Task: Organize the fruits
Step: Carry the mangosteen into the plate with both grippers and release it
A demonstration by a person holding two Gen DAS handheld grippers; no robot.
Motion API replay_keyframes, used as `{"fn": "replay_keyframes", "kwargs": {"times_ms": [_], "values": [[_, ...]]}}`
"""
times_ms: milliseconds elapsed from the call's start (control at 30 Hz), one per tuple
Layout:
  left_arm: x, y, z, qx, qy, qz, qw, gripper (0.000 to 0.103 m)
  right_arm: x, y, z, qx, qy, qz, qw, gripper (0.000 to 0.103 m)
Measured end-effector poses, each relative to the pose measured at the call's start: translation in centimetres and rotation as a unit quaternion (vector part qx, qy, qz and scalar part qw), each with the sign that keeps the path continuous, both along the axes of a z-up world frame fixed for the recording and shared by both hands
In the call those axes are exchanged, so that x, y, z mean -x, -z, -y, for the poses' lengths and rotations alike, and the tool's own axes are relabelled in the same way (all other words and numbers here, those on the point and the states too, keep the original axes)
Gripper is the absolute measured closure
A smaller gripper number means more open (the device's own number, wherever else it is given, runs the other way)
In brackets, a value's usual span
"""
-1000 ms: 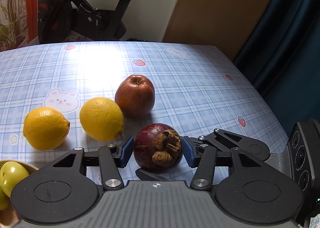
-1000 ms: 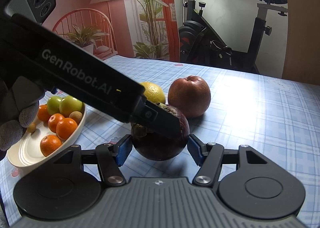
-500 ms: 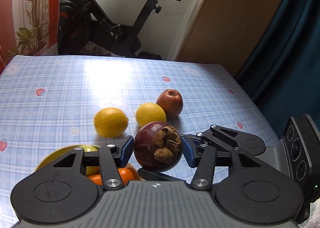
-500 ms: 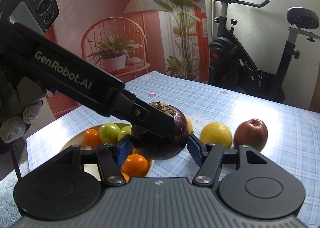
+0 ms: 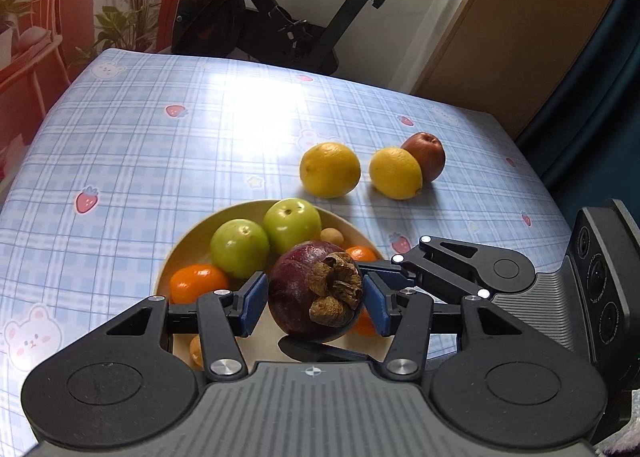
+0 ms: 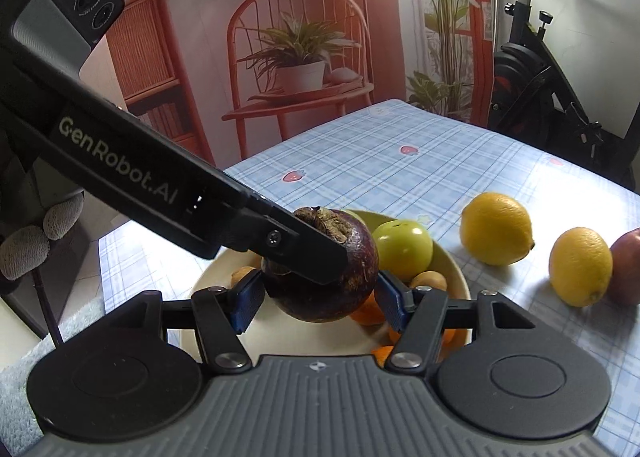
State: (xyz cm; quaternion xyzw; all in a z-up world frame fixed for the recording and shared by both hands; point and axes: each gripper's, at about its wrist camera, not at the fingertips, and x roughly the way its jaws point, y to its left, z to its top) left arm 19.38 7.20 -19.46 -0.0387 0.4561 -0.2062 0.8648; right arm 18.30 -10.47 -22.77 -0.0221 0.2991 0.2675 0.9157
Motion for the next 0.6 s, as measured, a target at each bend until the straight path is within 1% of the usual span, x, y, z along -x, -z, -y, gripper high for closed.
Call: {"fn": "replay_keyframes", "kwargs": {"times_ms": [200,367,500,600], "values": [[0.1,0.7,-1.4,0.000,-0.010,0.001,1.0000,0.048,-1.1,0.4,-1.0,0.001,-0.009,-0.015,1.000,0.040],[0.0,1.0,-2.0,0.002,-0.014,0.002,0.9999,0.048,-1.5,0.6,-1.6,0.005,-0.016,-0.017,1.000,0.040],[0.1,1.0,-2.6,0.010,-0.021,0.000,0.9997,0.048,-1.5,0.4,-2.2,0.012,-0.018,-0.016,1.000,0.040],[0.3,0.9,-2.9,0.014,-0.025,0.001,0.9996,0.048,-1.5,0.2,-2.3,0.008,-0.022,-0.016,1.000,0.040]]}}
